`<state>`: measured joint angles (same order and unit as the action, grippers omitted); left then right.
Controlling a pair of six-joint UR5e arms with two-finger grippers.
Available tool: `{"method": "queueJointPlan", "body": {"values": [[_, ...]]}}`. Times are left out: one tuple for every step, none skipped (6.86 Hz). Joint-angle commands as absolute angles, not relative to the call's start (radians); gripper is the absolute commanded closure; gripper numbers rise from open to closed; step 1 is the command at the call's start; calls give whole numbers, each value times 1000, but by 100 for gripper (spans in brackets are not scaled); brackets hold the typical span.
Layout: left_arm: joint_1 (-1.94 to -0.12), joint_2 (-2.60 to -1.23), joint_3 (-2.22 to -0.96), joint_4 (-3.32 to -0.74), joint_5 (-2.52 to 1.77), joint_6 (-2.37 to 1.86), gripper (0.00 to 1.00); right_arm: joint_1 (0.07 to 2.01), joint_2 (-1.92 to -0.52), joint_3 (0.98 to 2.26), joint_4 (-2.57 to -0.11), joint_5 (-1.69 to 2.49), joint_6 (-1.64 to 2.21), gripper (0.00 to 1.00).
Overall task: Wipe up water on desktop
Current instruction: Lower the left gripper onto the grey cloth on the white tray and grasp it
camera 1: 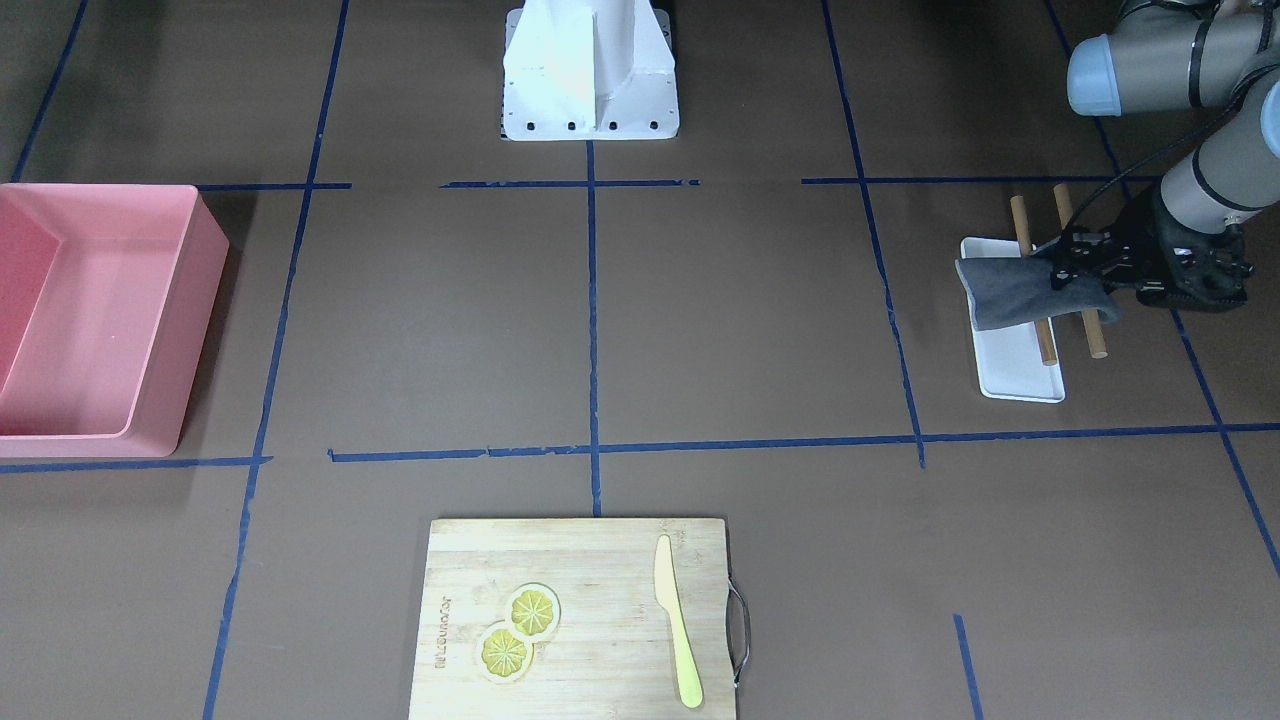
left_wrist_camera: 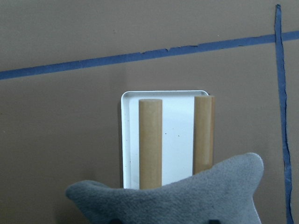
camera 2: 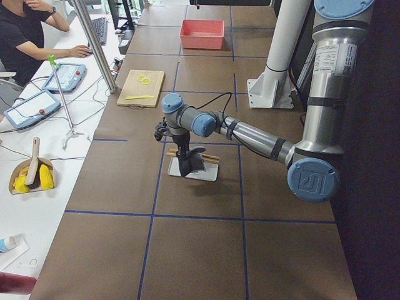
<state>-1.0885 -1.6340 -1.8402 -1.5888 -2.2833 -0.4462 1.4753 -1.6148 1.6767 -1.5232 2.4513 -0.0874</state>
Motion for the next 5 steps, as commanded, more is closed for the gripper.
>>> {"method": "queueJointPlan", "body": {"values": [[-1089, -1635, -1842, -1589, -2281, -449, 96, 1471, -1615, 1675, -1523, 2450, -89, 0], [-1092, -1637, -1847, -1589, -2281, -449, 97, 1470, -1615, 1675, -1523, 2450, -89, 0], [-1092, -1638, -1859, -1589, -2239, -452, 95, 1468, -1615, 1675, -1523, 2450, -87, 0], [-1092, -1643, -1862, -1588, -2215, -459, 94, 1467, -1615, 1675, -1523, 2450, -87, 0], [-1092, -1646, -1864, -1589, -2215, -463, 97, 1465, -1615, 1675, -1523, 2450, -87, 0]]}}
